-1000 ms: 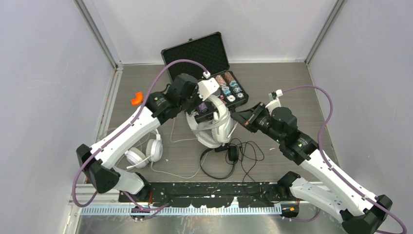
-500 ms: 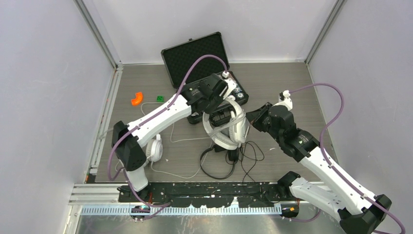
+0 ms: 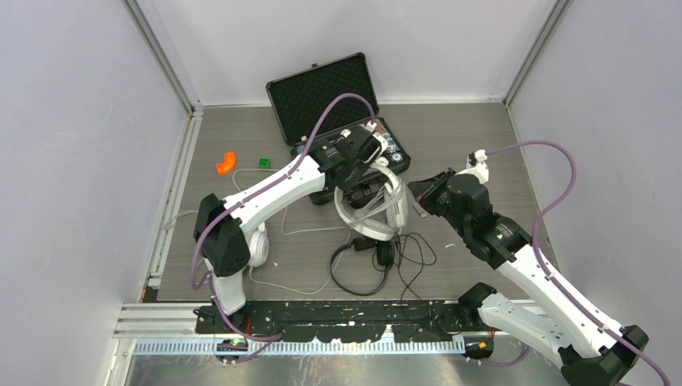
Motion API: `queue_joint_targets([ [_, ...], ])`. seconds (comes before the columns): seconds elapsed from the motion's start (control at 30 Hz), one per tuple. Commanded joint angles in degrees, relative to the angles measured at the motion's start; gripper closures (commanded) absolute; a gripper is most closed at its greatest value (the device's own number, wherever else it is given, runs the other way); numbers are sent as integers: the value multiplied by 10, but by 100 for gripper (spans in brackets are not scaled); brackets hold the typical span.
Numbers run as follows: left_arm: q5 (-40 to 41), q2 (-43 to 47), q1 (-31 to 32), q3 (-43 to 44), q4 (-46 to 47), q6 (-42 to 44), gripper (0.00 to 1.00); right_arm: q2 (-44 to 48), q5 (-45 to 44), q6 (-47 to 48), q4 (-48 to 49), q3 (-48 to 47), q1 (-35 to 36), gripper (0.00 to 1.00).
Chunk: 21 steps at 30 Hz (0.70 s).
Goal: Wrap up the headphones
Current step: Wrap the headphones cable around the headphones.
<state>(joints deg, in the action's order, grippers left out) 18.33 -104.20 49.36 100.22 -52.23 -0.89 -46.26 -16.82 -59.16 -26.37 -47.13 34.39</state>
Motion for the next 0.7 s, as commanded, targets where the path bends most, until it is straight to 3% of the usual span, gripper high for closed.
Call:
queue_joint_targets([
  [0.0,36,0,-4,-8,5,-7,100,19,-13,-43,79,-30,0,100],
  [0.2,21,13,-3,-25,33,-19,100,-5,15,-31,89,-27,0,100],
  [0.33,16,13,-4,-37,43,-18,100,-21,-6,71,106,-21,-1,98],
  [0.5,-20,28,-6,-68,69,-12,100,-29,-74,177,97,-15,-9,67],
  [0.67,-99,69,-27,-111,115,-27,100,-20,-57,267,143,9,-62,58],
])
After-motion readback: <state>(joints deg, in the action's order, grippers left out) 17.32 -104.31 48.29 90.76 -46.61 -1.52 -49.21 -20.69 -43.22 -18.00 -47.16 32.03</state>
